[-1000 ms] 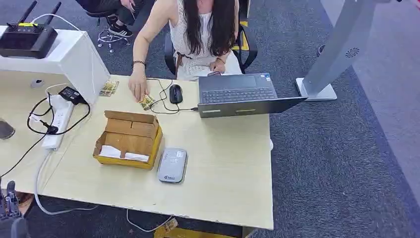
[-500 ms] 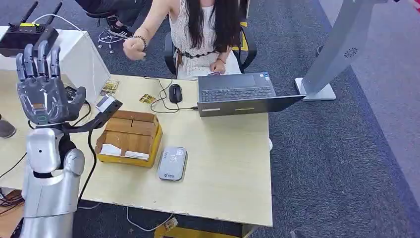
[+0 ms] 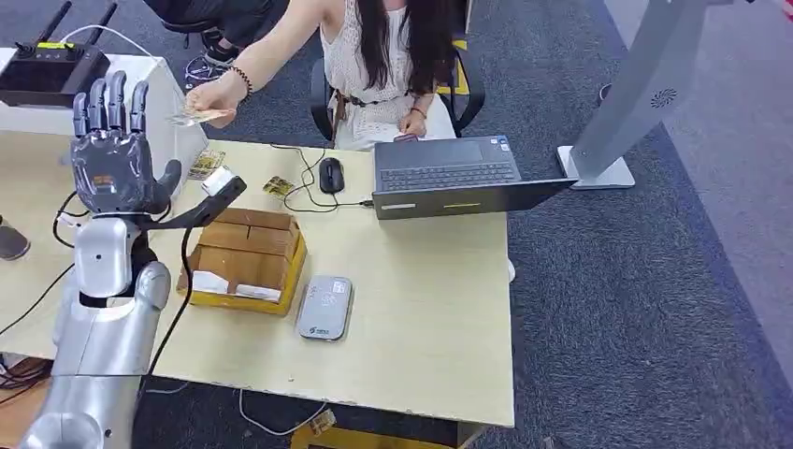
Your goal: Pass the card to the sensor for recognition and then transmit it.
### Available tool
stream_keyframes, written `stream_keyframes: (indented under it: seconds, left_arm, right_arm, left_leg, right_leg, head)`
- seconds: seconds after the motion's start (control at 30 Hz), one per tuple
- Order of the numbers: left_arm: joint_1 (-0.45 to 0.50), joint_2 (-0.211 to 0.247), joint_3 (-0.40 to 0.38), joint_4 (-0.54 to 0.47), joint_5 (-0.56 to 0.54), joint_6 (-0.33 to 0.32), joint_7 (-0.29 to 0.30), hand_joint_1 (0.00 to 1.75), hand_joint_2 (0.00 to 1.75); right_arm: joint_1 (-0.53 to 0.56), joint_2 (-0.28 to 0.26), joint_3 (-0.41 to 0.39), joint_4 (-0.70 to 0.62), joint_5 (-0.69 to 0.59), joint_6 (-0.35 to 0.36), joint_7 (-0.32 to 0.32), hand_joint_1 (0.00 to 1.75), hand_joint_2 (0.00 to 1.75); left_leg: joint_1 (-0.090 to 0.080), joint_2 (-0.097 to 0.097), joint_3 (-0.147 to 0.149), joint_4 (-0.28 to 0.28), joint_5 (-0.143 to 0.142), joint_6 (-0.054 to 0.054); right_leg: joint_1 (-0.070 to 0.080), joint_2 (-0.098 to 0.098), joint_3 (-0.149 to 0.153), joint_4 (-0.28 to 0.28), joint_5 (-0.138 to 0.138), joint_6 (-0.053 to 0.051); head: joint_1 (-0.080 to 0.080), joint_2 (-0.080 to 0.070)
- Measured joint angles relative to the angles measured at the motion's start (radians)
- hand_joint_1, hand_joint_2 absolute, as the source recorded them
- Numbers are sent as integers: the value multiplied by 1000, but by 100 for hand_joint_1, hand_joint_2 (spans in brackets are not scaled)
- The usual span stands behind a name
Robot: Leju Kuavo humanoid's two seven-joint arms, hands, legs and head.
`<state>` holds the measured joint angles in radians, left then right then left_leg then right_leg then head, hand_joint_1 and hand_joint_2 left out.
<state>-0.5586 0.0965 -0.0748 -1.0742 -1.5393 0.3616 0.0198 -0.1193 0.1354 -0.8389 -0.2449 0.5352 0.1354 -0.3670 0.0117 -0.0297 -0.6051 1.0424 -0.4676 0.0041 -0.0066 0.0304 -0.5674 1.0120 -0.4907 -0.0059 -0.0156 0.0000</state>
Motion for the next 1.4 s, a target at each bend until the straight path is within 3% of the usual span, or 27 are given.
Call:
stream_keyframes:
  seconds: [0.33,0.37,1.4]
  left_arm:
    - [-2,7,-1,26,0,0,0,0,175]
    - [-2,6,-2,27,0,0,0,175,175]
    - [26,-35,-51,45,0,24,-20,175,175]
  right_arm:
    - [0,0,0,2,0,0,0,0,0]
    - [-1,0,2,2,5,-3,2,0,0]
    - [-3,10,23,6,19,-28,19,0,0]
  left_leg:
    - [0,0,0,0,0,0]
    - [0,0,0,0,0,0]
    - [0,0,-1,0,0,0]
  right_leg:
    - [0,0,0,0,0,0]
    - [0,0,0,0,0,0]
    - [0,0,0,0,0,0]
  head:
    - [0,0]
    - [0,0]
    - [0,0]
